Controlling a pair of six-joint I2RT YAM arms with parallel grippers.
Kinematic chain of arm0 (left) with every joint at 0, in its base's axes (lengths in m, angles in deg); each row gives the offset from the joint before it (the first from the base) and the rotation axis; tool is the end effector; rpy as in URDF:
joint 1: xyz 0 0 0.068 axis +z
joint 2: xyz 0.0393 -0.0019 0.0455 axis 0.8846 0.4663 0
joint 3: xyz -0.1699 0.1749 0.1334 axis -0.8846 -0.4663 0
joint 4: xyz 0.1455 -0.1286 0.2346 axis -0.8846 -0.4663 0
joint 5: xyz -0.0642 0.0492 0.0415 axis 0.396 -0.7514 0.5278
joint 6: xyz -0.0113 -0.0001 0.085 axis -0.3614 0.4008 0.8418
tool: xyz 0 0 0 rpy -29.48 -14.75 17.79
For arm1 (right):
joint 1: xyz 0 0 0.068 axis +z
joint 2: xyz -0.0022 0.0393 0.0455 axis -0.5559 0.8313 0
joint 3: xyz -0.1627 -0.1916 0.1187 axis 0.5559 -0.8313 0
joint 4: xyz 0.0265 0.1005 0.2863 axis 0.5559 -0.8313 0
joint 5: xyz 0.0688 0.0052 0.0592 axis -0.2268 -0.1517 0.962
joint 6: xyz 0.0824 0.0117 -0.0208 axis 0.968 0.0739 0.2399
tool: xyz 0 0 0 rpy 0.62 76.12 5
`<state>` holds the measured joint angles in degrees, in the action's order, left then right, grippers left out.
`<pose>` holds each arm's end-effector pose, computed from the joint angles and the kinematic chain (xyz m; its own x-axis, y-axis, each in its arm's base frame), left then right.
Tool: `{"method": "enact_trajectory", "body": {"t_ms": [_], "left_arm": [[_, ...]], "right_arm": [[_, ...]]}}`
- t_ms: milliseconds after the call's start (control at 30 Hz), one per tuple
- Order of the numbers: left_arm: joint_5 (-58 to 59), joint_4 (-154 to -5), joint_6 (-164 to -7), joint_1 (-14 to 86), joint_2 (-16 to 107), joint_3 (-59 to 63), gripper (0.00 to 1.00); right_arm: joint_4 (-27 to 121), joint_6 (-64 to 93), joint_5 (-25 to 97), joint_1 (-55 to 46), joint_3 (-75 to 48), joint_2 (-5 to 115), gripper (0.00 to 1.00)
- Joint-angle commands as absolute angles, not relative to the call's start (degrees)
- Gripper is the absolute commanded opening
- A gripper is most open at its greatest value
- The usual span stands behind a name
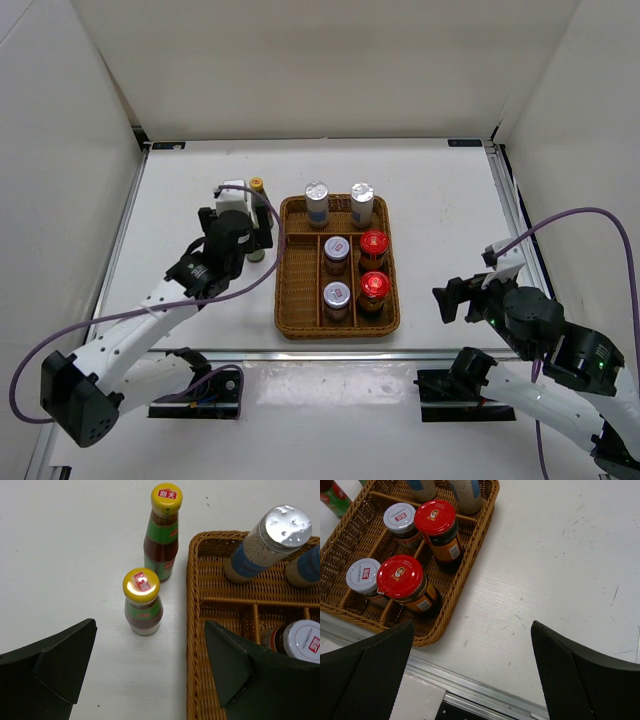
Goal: Organize the condiment bottles
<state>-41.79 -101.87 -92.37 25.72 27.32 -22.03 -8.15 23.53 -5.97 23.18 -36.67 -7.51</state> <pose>0.2574 -0.1375 0.2875 -0.4053 -0.0262 -0.9138 -0.0313 0.9994 -0.0147 0.0900 0.0598 0.3618 -0.3033 -0.0497 -0.9516 -0.3337 0.9410 0.0572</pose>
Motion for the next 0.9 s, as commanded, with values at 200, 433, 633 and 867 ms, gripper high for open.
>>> {"method": "enact_trajectory", "body": {"t_ms": [200,433,633,867], "left_arm": [[-44.4,-93.3,-94.0,27.5,36.5,-20.5,1.00],[-41.4,-88.3,-94.6,31.3,40.2,-21.8,1.00],[-39.5,-82.9,-94.6,34.3,44.0,-22.9,0.92],[-37.9,-82.9,-94.6,34.9,45.0,-22.9,0.58]], "right_arm": [[-5.8,22.6,-6.3,22.9,-37.1,-7.1,1.00],[-5.8,22.6,-6.3,22.9,-37.1,-7.1,1.00],[-5.8,22.6,-6.3,22.9,-37.1,-7.1,1.00],[-5.8,22.6,-6.3,22.9,-37.1,-7.6,1.00]]}}
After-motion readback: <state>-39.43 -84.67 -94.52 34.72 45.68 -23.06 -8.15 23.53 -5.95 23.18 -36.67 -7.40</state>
